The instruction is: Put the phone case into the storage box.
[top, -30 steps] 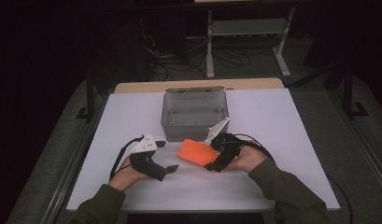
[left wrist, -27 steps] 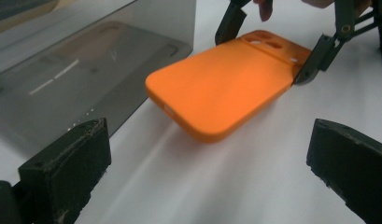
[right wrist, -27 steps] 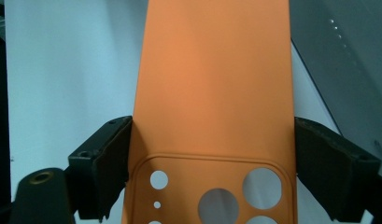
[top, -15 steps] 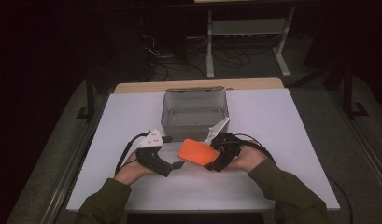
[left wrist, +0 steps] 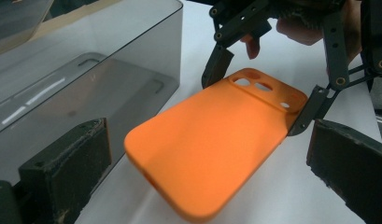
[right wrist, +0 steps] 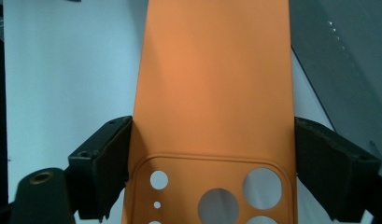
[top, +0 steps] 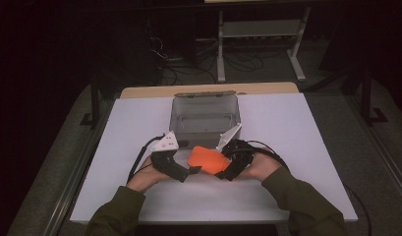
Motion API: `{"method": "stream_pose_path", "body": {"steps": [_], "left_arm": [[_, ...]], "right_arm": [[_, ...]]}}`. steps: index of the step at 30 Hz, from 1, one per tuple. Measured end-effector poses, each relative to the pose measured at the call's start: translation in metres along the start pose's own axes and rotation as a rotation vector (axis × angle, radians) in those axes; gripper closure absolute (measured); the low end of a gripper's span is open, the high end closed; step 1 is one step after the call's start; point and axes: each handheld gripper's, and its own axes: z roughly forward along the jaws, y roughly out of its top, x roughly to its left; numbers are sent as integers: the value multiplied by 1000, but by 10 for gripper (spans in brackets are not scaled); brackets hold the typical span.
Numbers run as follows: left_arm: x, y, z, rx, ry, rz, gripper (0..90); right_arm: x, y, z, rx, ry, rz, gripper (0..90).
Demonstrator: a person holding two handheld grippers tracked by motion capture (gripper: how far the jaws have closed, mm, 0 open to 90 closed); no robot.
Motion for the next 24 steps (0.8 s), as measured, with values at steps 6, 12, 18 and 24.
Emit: {"method": "stream_pose_path", "body": {"steps": [6, 12, 18, 24], "left_arm": [[0, 1, 2, -1, -1, 6, 0], [-1, 2, 3, 12, -3, 26, 0], [-3, 3, 4, 22, 6, 59, 0], [-6, 3, 4, 28, 11, 96, 0]], "right_arm": [[0, 0, 0, -1, -1, -4, 151], [0, 0, -1, -1, -2, 0, 151], [0, 0, 0, 0, -4, 1, 151], [0, -1, -1, -1, -6, 0, 151]]}}
